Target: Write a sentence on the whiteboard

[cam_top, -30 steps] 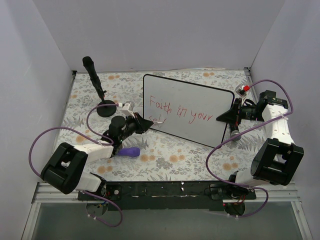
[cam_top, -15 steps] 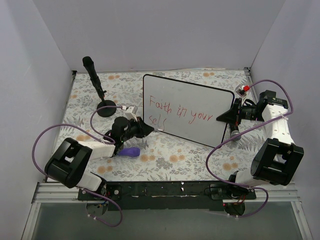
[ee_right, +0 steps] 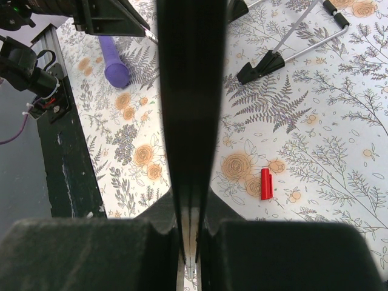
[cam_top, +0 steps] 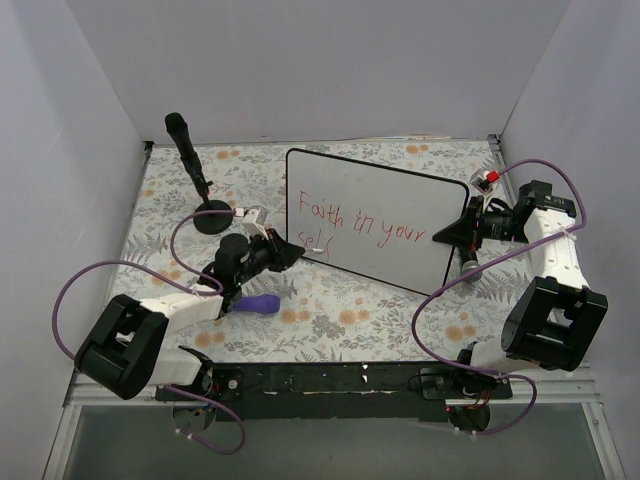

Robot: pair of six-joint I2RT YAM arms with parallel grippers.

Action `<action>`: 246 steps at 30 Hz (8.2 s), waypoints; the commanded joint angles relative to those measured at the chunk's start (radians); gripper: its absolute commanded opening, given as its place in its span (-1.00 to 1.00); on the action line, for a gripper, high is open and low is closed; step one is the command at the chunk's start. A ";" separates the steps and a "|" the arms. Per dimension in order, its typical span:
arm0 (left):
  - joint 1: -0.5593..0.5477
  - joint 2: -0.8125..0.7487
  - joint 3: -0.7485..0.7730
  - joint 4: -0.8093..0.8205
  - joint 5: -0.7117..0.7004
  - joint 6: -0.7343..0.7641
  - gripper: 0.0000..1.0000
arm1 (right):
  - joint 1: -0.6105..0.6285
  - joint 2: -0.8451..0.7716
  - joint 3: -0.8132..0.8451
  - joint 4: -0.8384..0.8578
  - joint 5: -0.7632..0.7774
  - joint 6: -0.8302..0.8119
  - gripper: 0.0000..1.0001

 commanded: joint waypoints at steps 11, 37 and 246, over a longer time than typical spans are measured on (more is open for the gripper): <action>0.001 -0.006 0.055 -0.015 -0.086 0.028 -1.00 | 0.011 -0.031 0.005 -0.002 0.047 -0.024 -0.97; -0.008 0.103 0.116 0.065 0.000 -0.018 -1.00 | 0.010 -0.031 0.004 0.000 0.049 -0.026 -0.97; -0.292 0.122 0.207 0.009 -0.315 0.003 -1.00 | 0.013 -0.051 -0.027 0.037 0.043 0.002 -0.97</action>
